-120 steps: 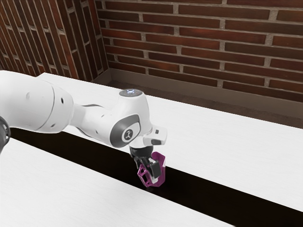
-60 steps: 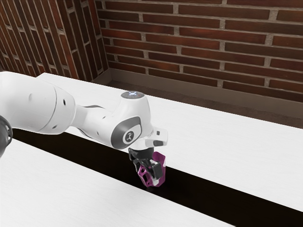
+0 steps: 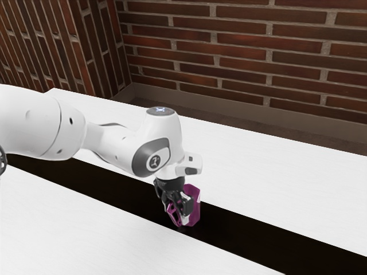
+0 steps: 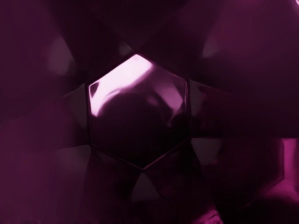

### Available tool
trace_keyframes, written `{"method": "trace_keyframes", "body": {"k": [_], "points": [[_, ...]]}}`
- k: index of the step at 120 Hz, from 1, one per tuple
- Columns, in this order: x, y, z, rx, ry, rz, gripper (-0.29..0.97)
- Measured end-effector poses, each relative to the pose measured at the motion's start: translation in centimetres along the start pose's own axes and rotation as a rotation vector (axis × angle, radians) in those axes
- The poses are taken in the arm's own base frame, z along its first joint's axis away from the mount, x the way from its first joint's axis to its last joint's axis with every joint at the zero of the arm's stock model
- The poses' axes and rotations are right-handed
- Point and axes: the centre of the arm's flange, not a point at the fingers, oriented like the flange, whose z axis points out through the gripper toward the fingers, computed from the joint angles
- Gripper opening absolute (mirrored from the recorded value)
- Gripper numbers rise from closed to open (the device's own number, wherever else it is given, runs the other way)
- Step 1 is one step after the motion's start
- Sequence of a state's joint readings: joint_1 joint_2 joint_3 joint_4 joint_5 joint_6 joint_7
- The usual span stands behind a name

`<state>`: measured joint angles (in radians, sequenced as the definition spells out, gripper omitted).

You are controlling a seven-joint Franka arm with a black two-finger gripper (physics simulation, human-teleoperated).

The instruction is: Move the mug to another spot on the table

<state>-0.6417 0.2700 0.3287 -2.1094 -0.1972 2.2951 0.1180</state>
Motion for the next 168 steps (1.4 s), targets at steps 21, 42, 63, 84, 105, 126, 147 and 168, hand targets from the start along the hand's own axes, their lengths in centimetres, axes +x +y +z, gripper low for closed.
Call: {"method": "trace_keyframes", "body": {"k": [21, 42, 63, 84, 105, 126, 147, 168], "points": [[-0.2, 0.0, 0.0, 0.008, -0.020, -0.009, 0.27], [-0.3, -0.1, -0.4, 0.028, -0.025, -0.020, 0.15], [-0.4, -0.3, -1.1, 0.038, -0.029, -0.033, 0.09], [-0.1, -0.3, -2.4, 0.065, -0.013, -0.011, 0.02], [0.6, -0.1, -5.4, 0.101, 0.058, 0.026, -0.02], [0.9, -2.0, -7.1, 0.135, 0.112, 0.011, -0.04], [0.6, -5.5, -7.3, 0.151, 0.119, -0.059, -0.04], [-1.1, -9.1, -6.6, 0.152, 0.062, -0.163, -0.04]]}}
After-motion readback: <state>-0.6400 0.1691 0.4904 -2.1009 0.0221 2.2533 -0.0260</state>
